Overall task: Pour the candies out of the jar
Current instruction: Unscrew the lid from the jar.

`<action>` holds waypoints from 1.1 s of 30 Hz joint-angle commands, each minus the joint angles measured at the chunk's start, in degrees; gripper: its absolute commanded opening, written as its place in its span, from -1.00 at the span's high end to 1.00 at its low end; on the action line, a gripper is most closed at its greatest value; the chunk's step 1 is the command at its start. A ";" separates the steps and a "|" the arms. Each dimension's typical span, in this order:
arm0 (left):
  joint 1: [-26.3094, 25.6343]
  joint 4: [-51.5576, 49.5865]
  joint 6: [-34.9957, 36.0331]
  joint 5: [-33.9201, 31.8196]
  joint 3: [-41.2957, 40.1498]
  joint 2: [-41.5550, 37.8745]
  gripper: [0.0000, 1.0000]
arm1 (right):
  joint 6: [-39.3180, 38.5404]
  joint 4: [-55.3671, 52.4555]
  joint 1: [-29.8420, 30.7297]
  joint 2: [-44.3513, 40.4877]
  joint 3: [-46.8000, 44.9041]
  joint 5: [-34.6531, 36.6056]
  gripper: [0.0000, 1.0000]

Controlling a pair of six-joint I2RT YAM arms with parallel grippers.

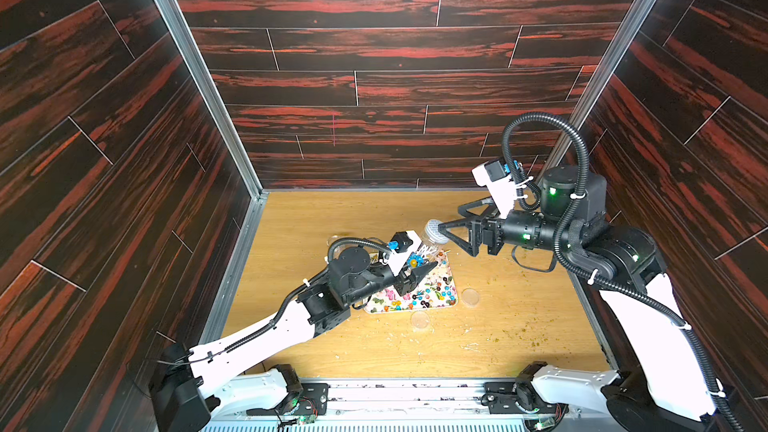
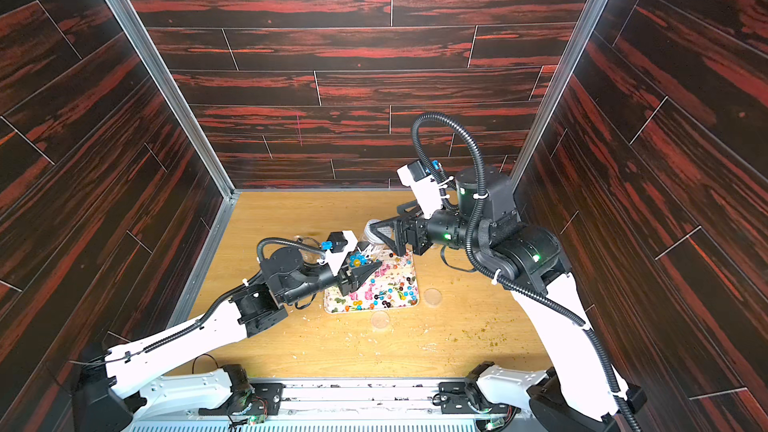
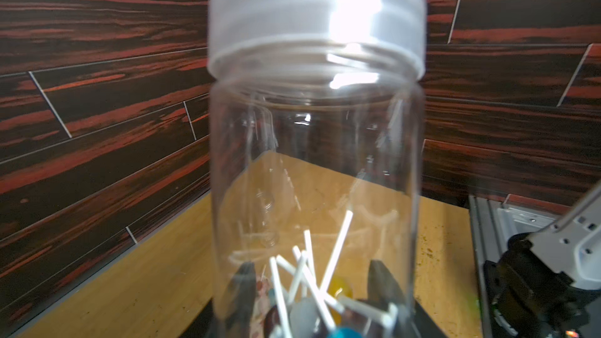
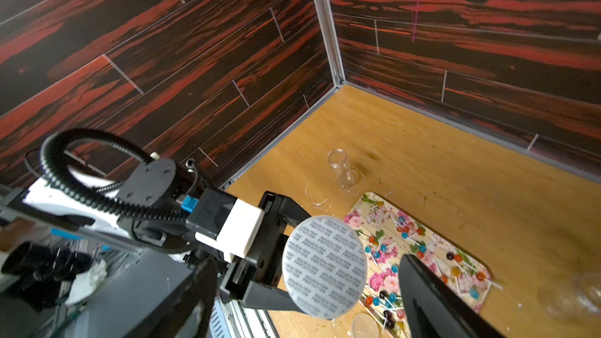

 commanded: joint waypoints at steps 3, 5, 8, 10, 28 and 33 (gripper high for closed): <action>-0.09 3.14 4.56 -4.47 2.31 1.33 0.27 | 10.67 0.48 0.56 0.33 -3.20 6.28 -0.79; -0.09 3.44 5.38 -5.99 2.32 1.47 0.27 | 11.89 1.96 0.65 0.07 -4.97 6.51 -0.78; -0.09 3.94 5.88 -6.84 2.33 1.44 0.27 | 13.17 3.53 0.74 0.32 -6.91 6.34 -0.79; -0.09 4.20 5.88 -6.71 2.30 1.38 0.27 | 13.39 3.52 0.82 0.64 -7.35 6.89 -0.78; -0.08 4.18 5.66 -6.25 2.56 2.07 0.29 | 15.15 6.76 1.02 1.59 -11.06 2.94 -0.73; -0.08 4.24 5.52 -6.36 2.57 2.30 0.29 | 14.93 6.50 1.16 1.44 -11.44 2.86 -0.56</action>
